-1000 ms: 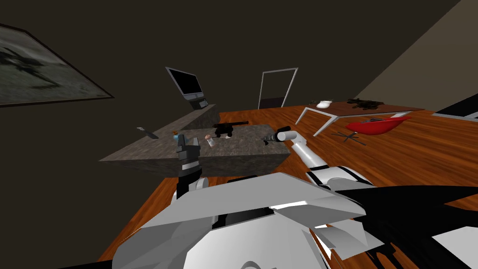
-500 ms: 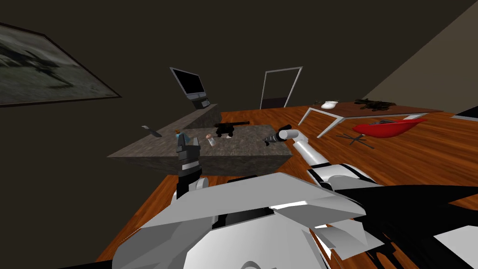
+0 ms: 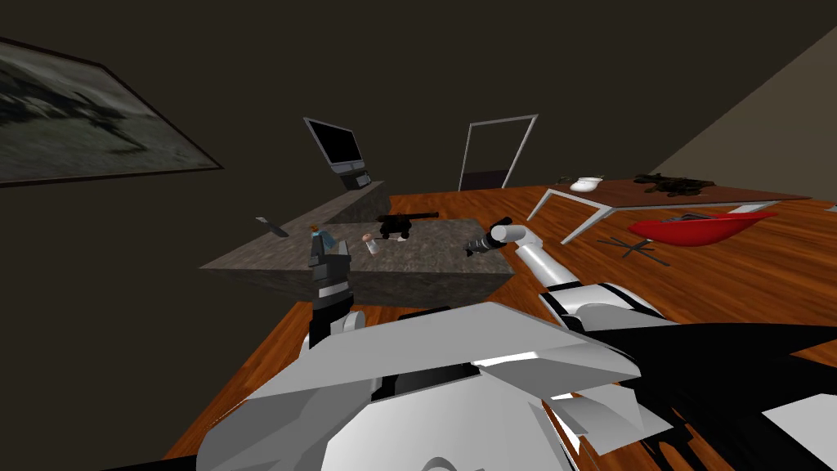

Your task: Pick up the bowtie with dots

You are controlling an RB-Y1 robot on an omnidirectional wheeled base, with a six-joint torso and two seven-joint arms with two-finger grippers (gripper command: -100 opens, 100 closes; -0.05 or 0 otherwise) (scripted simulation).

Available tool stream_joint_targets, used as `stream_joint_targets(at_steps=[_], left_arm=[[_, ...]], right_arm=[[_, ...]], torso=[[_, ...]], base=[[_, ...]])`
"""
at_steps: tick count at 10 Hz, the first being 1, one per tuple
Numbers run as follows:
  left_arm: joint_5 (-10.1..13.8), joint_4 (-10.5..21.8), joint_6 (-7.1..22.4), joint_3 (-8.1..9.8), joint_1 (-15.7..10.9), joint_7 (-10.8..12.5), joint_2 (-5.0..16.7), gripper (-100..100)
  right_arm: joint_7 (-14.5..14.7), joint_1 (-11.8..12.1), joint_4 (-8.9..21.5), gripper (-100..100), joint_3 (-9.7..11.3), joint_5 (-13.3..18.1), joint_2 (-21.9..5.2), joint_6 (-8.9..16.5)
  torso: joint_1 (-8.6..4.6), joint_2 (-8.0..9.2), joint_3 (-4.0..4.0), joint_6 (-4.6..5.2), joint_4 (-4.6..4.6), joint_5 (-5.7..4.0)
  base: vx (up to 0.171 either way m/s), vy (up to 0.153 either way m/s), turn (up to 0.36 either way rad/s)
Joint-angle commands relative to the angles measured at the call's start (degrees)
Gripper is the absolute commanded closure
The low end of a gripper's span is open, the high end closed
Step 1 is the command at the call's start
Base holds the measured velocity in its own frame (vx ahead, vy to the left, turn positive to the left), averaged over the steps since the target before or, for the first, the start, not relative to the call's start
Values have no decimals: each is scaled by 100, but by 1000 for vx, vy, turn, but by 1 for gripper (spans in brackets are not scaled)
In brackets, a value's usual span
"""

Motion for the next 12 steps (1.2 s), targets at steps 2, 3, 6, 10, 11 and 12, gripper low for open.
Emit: stream_joint_targets(at_steps=[2,3,6,10,11,12], left_arm=[[0,0,0,0,0,0,0,0],[0,0,0,0,0,0,0,0],[0,0,0,0,0,0,0,0],[0,0,0,0,0,0,0,0],[0,0,0,0,0,0,0,0],[0,0,0,0,0,0,0,0]], right_arm=[[-72,-11,49,-100,3,-38,-12,102],[-89,-10,53,0,3,-42,-12,125],[-76,-37,388,-100,42,240,251,-174],[-75,-44,348,100,30,188,202,-121],[-77,-45,348,100,30,187,203,-122],[-76,-45,347,100,30,187,203,-122]], torso=[[2,-1,0,1,0,0],[6,-3,-1,1,-1,1],[-3,2,1,-1,0,-1],[3,-12,-8,-2,-5,-2],[3,-13,-9,-2,-5,-1],[3,-14,-9,-1,-5,-2]], base=[[-8,-11,26],[0,0,0],[-23,-31,94],[-2,-3,4],[0,0,0],[0,0,0]])
